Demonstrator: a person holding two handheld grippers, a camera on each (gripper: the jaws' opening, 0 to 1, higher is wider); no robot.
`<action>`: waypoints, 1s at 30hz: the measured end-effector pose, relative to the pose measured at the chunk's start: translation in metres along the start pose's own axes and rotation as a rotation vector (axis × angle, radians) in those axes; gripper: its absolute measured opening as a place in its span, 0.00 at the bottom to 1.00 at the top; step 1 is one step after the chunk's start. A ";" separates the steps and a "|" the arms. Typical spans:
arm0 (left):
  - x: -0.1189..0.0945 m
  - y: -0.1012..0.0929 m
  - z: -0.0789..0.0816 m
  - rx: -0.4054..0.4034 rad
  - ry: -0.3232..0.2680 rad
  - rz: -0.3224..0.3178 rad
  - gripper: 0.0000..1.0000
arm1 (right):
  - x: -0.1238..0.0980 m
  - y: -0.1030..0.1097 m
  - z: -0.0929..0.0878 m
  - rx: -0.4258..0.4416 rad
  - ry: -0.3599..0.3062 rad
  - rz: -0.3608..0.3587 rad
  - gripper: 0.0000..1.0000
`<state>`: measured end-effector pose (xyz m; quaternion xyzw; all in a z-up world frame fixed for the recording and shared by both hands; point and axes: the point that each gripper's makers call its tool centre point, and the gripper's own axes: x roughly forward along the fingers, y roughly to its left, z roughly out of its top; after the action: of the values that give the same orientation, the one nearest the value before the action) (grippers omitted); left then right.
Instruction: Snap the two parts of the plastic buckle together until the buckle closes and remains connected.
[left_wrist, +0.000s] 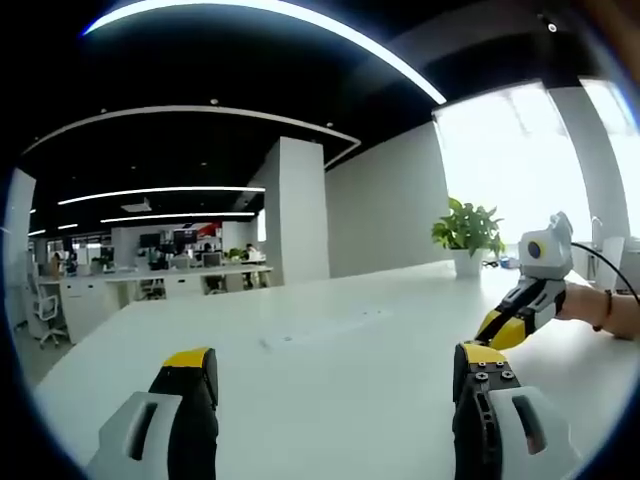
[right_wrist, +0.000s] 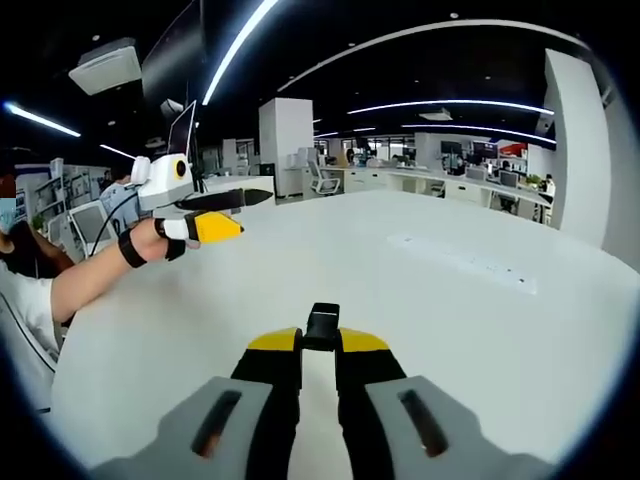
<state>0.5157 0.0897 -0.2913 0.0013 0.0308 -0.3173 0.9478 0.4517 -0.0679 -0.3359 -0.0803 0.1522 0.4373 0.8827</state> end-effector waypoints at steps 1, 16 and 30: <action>0.000 0.002 0.000 0.001 0.000 -0.001 0.99 | 0.000 0.001 0.000 -0.003 0.000 -0.004 0.11; -0.001 -0.006 -0.001 -0.003 -0.002 0.001 0.99 | 0.008 -0.003 0.006 -0.009 -0.005 -0.026 0.11; 0.000 -0.001 -0.001 0.014 0.006 -0.001 0.99 | 0.014 -0.016 0.011 0.002 -0.006 -0.043 0.11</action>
<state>0.5151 0.0882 -0.2921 0.0087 0.0315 -0.3178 0.9476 0.4744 -0.0637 -0.3298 -0.0817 0.1482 0.4183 0.8924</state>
